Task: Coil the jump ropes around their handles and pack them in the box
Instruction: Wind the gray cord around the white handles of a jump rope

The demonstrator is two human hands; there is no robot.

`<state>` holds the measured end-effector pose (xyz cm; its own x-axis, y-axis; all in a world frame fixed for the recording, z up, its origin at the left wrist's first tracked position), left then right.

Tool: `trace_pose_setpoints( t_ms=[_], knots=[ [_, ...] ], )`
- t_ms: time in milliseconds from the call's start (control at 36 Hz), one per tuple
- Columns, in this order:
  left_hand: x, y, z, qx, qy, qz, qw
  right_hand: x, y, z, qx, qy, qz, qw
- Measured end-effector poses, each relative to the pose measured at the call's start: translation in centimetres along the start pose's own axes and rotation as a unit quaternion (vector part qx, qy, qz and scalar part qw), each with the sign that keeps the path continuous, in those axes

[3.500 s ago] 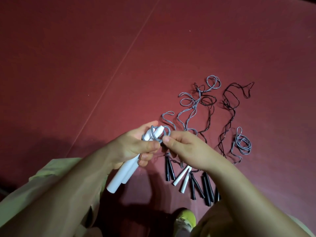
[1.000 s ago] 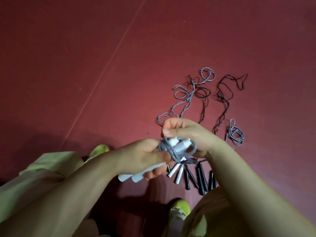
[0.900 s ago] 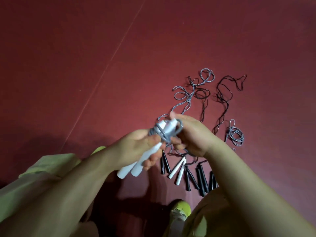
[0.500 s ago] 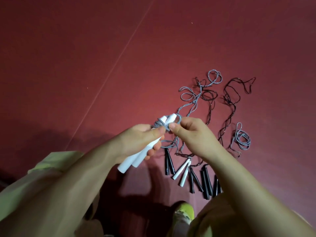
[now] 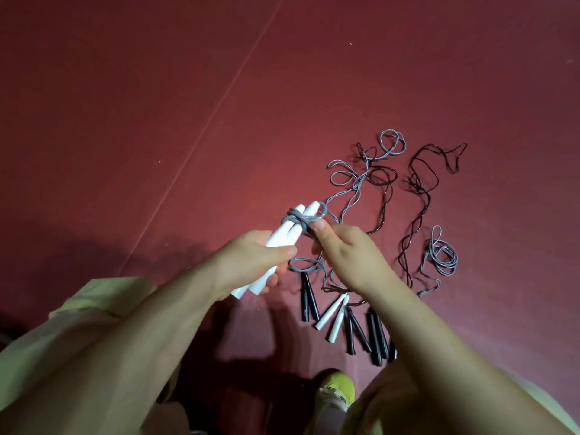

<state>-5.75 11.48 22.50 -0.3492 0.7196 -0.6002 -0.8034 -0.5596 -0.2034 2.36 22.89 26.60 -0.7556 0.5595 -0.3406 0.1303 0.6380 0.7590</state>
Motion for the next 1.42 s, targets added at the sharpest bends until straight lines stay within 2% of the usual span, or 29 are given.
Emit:
trace_pose_setpoints(
  t_ms=[111,222,306,361,417,500,611,722,778,861,917,1000,1083,1139,1167,1250,1306,1417],
  knots=[
    [0.7,2.0,0.0,0.0,-0.011,0.049,0.999,-0.6,-1.2,-1.4,-0.157,0.072,-0.06,0.983],
    [0.9,2.4,-0.6,0.035,0.003,0.054,0.998,-1.6,-1.6,-3.0,-0.315,0.148,-0.052,0.936],
    [0.9,1.8,-1.3,0.078,0.018,0.041,0.996,-2.3,-0.5,-3.9,-0.364,0.193,-0.02,0.911],
    [0.8,1.3,-1.5,0.109,0.03,0.024,0.993,-2.5,0.5,-4.2,-0.356,0.217,-0.006,0.909],
    [0.5,0.7,-1.9,0.124,0.052,0.001,0.991,-2.5,1.6,-4.0,-0.309,0.228,0.005,0.923],
    [0.1,-0.4,-2.5,0.153,0.079,-0.041,0.984,-2.0,2.7,-2.9,-0.206,0.198,-0.014,0.958],
    [-0.9,-2.5,-2.6,0.237,0.084,-0.139,0.958,-1.1,2.7,-1.7,0.022,0.14,-0.09,0.986],
    [-2.6,-4.6,-1.7,0.254,0.067,-0.227,0.938,-1.2,1.3,-1.8,0.227,0.118,-0.2,0.946],
    [-3.3,-5.1,-1.3,0.22,0.063,-0.26,0.938,-1.2,0.4,-1.9,0.294,0.121,-0.233,0.919],
    [-4.0,-5.7,-0.7,0.158,0.049,-0.294,0.942,-1.1,-1.2,-2.3,0.416,0.112,-0.273,0.86],
    [-4.3,-6.0,-0.2,0.102,0.034,-0.314,0.943,-0.9,-1.9,-2.4,0.467,0.091,-0.274,0.836],
    [-4.5,-6.2,1.0,-0.006,0.009,-0.327,0.945,-0.2,-2.2,-2.4,0.508,0.042,-0.228,0.83],
    [-4.1,-5.8,2.0,-0.082,-0.014,-0.285,0.955,0.3,-2.2,-2.8,0.551,0.029,-0.192,0.812],
    [-3.3,-5.0,2.2,-0.094,-0.018,-0.223,0.97,0.5,-2.5,-2.8,0.542,0.021,-0.194,0.817],
    [-2.8,-4.4,2.0,-0.094,-0.012,-0.187,0.978,0.4,-2.6,-2.9,0.515,0.018,-0.197,0.834],
    [-2.0,-3.1,1.3,-0.081,0.015,-0.108,0.991,0.4,-2.6,-2.0,0.332,0.018,-0.155,0.93],
    [-1.6,-2.8,0.7,-0.074,0.022,-0.084,0.993,0.2,-1.9,-1.9,0.211,0.049,-0.09,0.972],
    [-0.9,-1.7,0.2,-0.035,0.013,-0.03,0.999,0.5,-2.1,-0.9,0.115,0.044,-0.057,0.991]
  ],
)
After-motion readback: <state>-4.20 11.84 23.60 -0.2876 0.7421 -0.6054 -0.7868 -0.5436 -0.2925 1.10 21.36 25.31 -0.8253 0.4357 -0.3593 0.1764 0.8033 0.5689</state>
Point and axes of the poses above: each hand's wrist, its own x-axis towards the middle knuckle, its own y-axis out of the back of the hand, z = x × y, the point moved 9 cm from there along x, towards the middle knuckle, and after that the axes turned 14 degrees about -x, right-handed, at the moved point
